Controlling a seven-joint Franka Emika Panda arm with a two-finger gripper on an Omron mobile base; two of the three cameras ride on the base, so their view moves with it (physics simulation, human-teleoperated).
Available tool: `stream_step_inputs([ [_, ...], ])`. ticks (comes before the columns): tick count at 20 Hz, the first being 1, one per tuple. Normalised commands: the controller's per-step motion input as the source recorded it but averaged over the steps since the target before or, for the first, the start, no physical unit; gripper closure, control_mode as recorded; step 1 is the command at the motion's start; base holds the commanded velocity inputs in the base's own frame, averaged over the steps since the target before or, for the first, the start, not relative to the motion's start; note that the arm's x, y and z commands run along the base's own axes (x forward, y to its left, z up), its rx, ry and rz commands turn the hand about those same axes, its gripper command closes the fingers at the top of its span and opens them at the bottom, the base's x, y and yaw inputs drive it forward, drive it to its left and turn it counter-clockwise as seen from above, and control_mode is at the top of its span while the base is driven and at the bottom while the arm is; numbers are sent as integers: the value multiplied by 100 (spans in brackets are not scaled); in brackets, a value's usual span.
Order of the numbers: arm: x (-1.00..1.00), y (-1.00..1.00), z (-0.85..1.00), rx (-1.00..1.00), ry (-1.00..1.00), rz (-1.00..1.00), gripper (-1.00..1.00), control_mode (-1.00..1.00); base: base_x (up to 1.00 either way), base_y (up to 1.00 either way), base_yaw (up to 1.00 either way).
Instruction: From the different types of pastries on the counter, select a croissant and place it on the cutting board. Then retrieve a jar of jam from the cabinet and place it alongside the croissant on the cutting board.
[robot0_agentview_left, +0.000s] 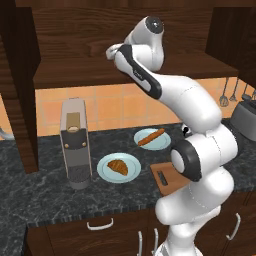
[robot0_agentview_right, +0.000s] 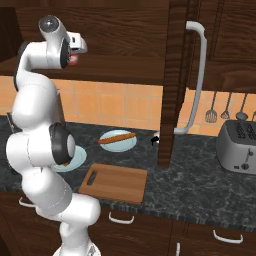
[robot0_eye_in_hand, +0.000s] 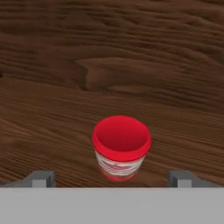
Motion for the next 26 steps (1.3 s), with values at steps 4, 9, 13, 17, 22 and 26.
stream_step_inputs([
  [4, 21, 0, -13, 3, 2, -2, -100, -100, 0, 0, 0],
  [9, 18, 0, -22, 1, 3, -2, -100, -100, 0, 0, 0],
  [13, 32, 6, -9, 1, 0, 0, -100, -100, 0, 0, 0],
  [17, 40, 13, -4, 2, 0, 0, -100, -100, 0, 0, 0],
  [22, 31, 17, -3, 2, 1, -1, 100, -100, 0, 0, 0],
  [26, 4, 2, -1, 5, 10, -1, 100, -100, 0, 0, 0],
])
